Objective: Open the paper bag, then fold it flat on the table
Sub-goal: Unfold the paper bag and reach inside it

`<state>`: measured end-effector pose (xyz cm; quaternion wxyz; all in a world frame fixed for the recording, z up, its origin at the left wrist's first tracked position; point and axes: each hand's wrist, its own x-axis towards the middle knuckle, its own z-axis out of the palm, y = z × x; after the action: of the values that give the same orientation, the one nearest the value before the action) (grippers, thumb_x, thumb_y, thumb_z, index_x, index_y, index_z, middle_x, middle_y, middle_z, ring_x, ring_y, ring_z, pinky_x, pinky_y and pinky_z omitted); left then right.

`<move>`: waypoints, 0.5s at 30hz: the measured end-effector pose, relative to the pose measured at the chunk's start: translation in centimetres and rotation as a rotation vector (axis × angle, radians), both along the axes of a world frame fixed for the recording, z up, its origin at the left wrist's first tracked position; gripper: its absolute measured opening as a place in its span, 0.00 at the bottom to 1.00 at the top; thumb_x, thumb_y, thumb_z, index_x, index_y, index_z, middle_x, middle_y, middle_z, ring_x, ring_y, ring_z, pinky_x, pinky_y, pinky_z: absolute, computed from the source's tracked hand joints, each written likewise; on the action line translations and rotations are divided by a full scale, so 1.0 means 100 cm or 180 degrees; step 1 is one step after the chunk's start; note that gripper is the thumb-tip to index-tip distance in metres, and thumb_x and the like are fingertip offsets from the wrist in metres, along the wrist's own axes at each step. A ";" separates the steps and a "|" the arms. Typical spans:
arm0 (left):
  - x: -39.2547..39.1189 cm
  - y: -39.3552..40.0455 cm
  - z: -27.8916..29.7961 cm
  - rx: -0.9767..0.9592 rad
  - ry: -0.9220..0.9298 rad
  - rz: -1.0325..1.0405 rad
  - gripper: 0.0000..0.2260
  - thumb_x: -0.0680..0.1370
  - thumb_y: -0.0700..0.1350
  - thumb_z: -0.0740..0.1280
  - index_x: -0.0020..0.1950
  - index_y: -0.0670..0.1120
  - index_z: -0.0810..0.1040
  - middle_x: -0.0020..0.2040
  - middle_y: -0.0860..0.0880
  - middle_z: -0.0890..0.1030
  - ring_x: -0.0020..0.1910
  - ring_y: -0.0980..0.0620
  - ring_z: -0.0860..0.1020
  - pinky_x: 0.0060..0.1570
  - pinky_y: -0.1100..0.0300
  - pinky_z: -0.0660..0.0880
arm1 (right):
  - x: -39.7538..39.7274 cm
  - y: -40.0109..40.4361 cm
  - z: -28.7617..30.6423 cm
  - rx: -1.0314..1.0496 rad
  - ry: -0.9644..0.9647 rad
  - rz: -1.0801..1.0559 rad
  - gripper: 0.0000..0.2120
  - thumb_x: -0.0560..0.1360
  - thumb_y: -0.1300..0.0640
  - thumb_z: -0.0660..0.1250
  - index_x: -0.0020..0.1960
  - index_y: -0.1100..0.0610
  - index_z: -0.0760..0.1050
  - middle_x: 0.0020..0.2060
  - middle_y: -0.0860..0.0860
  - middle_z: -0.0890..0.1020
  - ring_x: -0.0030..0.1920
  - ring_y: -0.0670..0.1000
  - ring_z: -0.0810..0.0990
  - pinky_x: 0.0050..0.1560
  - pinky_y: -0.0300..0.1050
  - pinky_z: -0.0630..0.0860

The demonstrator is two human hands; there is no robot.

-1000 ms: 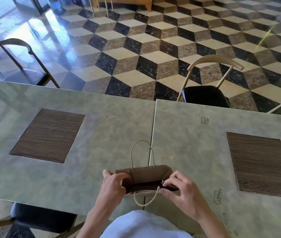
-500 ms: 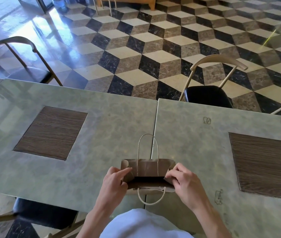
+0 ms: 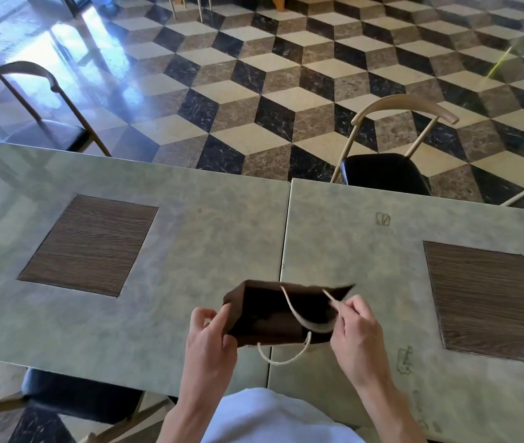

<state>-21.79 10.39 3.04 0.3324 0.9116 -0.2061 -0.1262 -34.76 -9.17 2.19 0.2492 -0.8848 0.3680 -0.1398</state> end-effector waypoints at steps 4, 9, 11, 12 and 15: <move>-0.001 0.000 0.000 0.0228 0.0430 0.0028 0.14 0.68 0.30 0.61 0.50 0.44 0.72 0.44 0.51 0.66 0.38 0.50 0.72 0.38 0.72 0.69 | 0.001 -0.007 -0.003 0.0157 0.0126 -0.0142 0.14 0.71 0.73 0.66 0.54 0.64 0.83 0.38 0.51 0.73 0.33 0.50 0.74 0.42 0.32 0.68; 0.016 -0.007 0.015 0.1335 0.0407 -0.0046 0.05 0.72 0.39 0.60 0.43 0.48 0.67 0.45 0.50 0.63 0.37 0.47 0.73 0.32 0.55 0.69 | -0.001 -0.010 0.005 -0.0104 0.0710 -0.0064 0.12 0.66 0.68 0.70 0.48 0.58 0.84 0.38 0.50 0.71 0.37 0.53 0.75 0.32 0.45 0.73; 0.023 -0.012 0.019 0.1571 -0.0190 -0.0130 0.06 0.70 0.38 0.62 0.41 0.47 0.66 0.44 0.49 0.61 0.36 0.46 0.69 0.30 0.57 0.66 | 0.000 -0.010 0.013 -0.0616 0.0831 0.0008 0.09 0.61 0.69 0.73 0.39 0.59 0.82 0.39 0.50 0.71 0.40 0.54 0.72 0.35 0.47 0.72; 0.025 -0.015 0.019 0.1591 -0.0509 -0.0334 0.09 0.66 0.36 0.65 0.38 0.46 0.67 0.44 0.48 0.62 0.37 0.46 0.67 0.30 0.57 0.66 | 0.003 -0.008 0.016 -0.0833 0.0867 0.0081 0.08 0.60 0.70 0.72 0.36 0.60 0.80 0.39 0.51 0.71 0.41 0.55 0.71 0.38 0.49 0.71; 0.030 -0.022 0.017 0.1856 -0.1142 -0.1120 0.13 0.53 0.30 0.70 0.30 0.44 0.72 0.43 0.42 0.70 0.40 0.42 0.68 0.34 0.54 0.69 | 0.014 0.001 0.024 -0.1182 0.1044 0.0606 0.10 0.60 0.71 0.70 0.29 0.57 0.74 0.38 0.52 0.73 0.41 0.56 0.71 0.39 0.50 0.67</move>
<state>-18.77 8.18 4.71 -0.0089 0.9262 -0.3698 -0.0730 -33.31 -9.09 4.62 0.0316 -0.9569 0.2866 -0.0356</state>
